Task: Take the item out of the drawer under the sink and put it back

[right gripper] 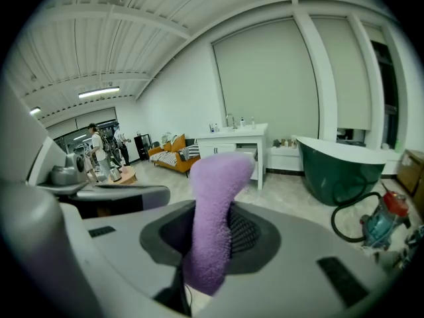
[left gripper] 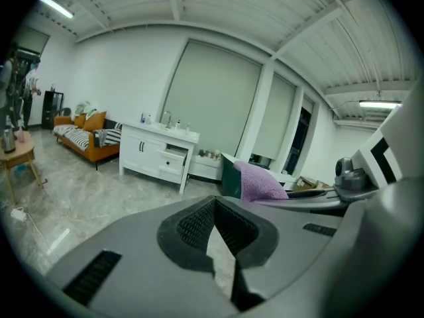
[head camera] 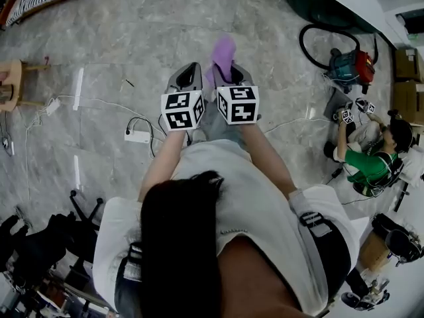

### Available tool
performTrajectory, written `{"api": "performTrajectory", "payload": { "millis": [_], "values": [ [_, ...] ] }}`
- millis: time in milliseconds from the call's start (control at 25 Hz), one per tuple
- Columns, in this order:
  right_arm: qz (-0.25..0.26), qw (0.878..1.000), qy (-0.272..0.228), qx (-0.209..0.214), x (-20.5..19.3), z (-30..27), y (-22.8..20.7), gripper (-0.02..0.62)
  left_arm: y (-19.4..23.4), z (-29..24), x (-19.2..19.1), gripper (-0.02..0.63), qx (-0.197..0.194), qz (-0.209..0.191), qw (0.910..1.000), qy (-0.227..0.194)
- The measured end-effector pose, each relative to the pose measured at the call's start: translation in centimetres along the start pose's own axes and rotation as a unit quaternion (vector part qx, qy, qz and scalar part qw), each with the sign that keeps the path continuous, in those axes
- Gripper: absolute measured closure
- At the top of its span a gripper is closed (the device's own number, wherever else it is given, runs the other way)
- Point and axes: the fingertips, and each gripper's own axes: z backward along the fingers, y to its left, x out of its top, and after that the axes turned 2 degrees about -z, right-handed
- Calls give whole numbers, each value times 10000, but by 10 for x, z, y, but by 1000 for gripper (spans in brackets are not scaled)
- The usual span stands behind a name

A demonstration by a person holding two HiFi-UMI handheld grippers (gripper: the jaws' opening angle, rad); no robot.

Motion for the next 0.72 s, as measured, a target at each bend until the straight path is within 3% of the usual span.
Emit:
{"api": "performTrajectory", "payload": {
  "millis": [720],
  "values": [
    [276, 9991, -119, 291, 84, -76, -49, 486, 20, -96, 68, 603, 342, -1, 9993, -130]
  ]
}}
